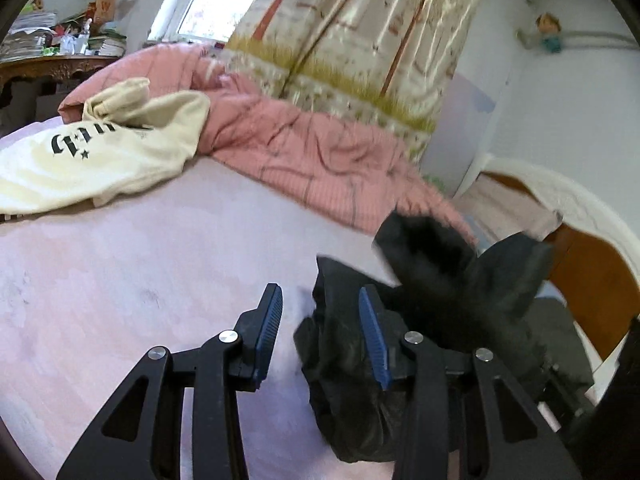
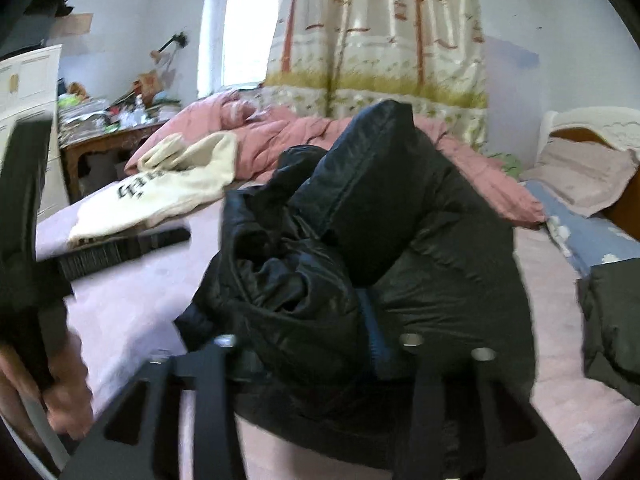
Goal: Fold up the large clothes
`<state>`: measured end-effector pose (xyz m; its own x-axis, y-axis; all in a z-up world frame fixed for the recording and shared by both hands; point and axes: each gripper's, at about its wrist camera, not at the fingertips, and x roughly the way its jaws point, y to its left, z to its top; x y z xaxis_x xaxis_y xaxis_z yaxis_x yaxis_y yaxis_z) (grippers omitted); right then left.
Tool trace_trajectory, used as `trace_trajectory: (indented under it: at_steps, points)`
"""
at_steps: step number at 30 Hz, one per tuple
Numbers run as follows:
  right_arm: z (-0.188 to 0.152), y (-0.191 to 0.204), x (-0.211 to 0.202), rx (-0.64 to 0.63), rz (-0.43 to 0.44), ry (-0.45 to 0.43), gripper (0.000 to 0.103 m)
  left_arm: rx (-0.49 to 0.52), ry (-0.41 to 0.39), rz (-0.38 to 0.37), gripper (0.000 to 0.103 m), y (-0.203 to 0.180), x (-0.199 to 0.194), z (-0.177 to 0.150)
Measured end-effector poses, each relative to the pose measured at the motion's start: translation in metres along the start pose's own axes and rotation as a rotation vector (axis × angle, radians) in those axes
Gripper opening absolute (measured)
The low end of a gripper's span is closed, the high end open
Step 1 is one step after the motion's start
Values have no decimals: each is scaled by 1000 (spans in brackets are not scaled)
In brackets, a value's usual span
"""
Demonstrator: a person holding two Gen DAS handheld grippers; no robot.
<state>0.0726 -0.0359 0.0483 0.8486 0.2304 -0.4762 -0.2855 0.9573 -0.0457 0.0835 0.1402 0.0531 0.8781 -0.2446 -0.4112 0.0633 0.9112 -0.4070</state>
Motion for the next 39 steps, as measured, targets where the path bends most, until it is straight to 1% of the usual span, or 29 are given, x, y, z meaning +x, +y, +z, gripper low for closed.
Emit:
trace_trajectory:
  at_steps: [1, 2, 5, 7, 9, 11, 12, 13, 14, 16, 17, 18, 19, 21, 22, 23, 25, 26, 29, 31, 32, 33, 35, 36, 37, 39]
  points:
    - [-1, 2, -4, -2, -2, -24, 88, -10, -9, 1, 40, 2, -2, 2]
    - [-2, 3, -10, 2, -10, -62, 89, -17, -15, -1, 40, 2, -5, 2]
    - [6, -2, -24, 37, -4, -83, 89, -7, -32, -38, 41, -4, -6, 3]
    - [12, -17, -41, 94, -22, -135, 89, 2, -48, -86, 47, -11, -11, 4]
    - [18, -36, -58, 149, -54, -181, 89, 25, -63, -136, 56, -21, -15, 4]
    - [22, -56, -67, 190, -96, -197, 89, 66, -83, -170, 59, -34, -19, 5]
    - [24, -70, -67, 214, -143, -183, 89, 90, -84, -176, 60, -43, -20, 7]
    - [24, -80, -66, 228, -172, -167, 89, 119, -77, -177, 60, -51, -21, 8]
    - [22, -94, -60, 243, -209, -130, 89, 148, -76, -182, 60, -60, -21, 10]
    - [18, -113, -47, 247, -226, -45, 89, 200, -76, -197, 61, -78, -22, 14]
    - [16, -122, -38, 242, -213, 7, 89, 225, -67, -201, 64, -87, -21, 15]
    - [13, -128, -32, 241, -209, 40, 89, 246, -61, -202, 68, -95, -20, 16]
    - [9, -132, -27, 242, -200, 64, 89, 268, -55, -192, 70, -104, -17, 17]
    - [0, -133, -18, 245, -125, 93, 89, 292, -46, -172, 71, -115, -12, 18]
    - [-5, -130, -12, 248, -68, 112, 89, 294, -39, -167, 72, -118, -8, 18]
    - [-9, -127, -7, 249, -37, 124, 89, 290, -34, -161, 74, -118, -5, 18]
    - [-16, -119, 1, 245, 30, 135, 90, 275, -20, -145, 75, -115, 2, 16]
    - [-20, -115, 5, 241, 47, 139, 90, 273, -14, -135, 75, -113, 5, 16]
    - [-27, -104, 18, 209, 40, 152, 92, 271, -3, -91, 77, -105, 16, 15]
    - [-29, -94, 23, 173, 51, 168, 92, 254, 13, -73, 77, -97, 26, 15]
    - [-28, -89, 25, 144, 56, 172, 94, 242, 23, -70, 75, -93, 31, 15]
    - [-29, -83, 27, 106, 50, 177, 94, 230, 40, -69, 64, -90, 37, 15]
    - [-32, -76, 30, 66, 32, 178, 95, 218, 55, -65, 57, -87, 43, 12]
    - [-32, -74, 30, 70, 28, 177, 95, 219, 55, -60, 50, -86, 44, 10]
    - [-31, -74, 31, 82, 26, 180, 95, 226, 55, -50, 46, -86, 46, 9]
    - [-30, -73, 31, 87, 24, 182, 95, 247, 61, 4, 36, -87, 52, 7]
